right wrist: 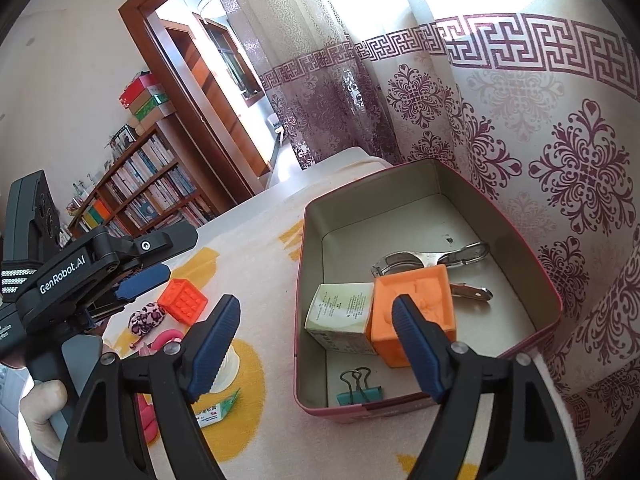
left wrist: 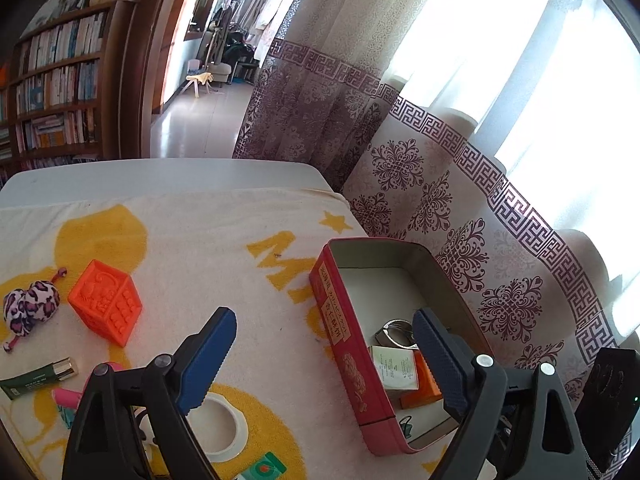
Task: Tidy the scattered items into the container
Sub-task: 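Move both open grippers back over the remaining items on the towel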
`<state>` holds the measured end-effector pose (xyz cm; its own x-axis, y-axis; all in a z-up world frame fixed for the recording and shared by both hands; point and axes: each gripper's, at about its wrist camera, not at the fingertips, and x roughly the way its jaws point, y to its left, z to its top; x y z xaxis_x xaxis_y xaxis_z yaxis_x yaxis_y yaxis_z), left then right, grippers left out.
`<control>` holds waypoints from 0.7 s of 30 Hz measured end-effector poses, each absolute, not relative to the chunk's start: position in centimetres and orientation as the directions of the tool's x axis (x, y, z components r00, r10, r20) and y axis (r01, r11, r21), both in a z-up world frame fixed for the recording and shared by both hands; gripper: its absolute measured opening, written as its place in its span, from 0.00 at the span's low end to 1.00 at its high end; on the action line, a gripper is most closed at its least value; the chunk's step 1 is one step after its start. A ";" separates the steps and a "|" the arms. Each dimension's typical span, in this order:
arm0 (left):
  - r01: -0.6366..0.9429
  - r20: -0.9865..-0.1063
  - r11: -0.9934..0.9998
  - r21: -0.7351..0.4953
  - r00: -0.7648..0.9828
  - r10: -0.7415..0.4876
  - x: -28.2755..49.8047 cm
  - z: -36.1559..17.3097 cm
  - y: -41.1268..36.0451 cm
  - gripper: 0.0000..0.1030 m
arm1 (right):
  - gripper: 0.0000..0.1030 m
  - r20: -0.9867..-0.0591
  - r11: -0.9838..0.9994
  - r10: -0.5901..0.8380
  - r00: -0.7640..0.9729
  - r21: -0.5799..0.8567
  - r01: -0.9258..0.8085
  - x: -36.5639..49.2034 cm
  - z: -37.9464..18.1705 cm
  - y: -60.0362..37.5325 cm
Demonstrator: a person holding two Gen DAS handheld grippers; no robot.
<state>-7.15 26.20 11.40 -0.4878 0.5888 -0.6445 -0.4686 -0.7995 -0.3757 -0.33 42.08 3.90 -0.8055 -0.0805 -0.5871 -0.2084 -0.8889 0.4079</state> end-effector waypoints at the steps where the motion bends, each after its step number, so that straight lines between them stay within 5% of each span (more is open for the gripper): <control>1: -0.459 -0.639 -0.805 -0.377 -0.500 0.584 -7.1 11.4 25.5 0.89 | 0.79 -0.589 -0.889 -0.087 -0.803 0.409 -0.204 -0.4 3.8 41.8; 6: -0.407 -0.618 -0.838 -0.364 -0.568 0.544 -7.2 11.6 21.9 0.99 | 0.79 -0.592 -0.900 -0.109 -0.798 0.400 -0.174 -0.8 3.9 40.0; 21: -0.200 -0.643 -0.892 -0.406 -0.630 0.435 -7.8 9.8 9.6 0.99 | 0.79 -0.608 -0.926 -0.190 -0.771 0.371 -0.065 -1.7 4.0 33.6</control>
<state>-7.77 9.56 9.81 -0.6302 0.4347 -0.6434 -0.2001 -0.8915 -0.4064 -1.71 33.58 3.98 -0.7708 -0.1897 -0.6081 -0.0649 -0.9263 0.3712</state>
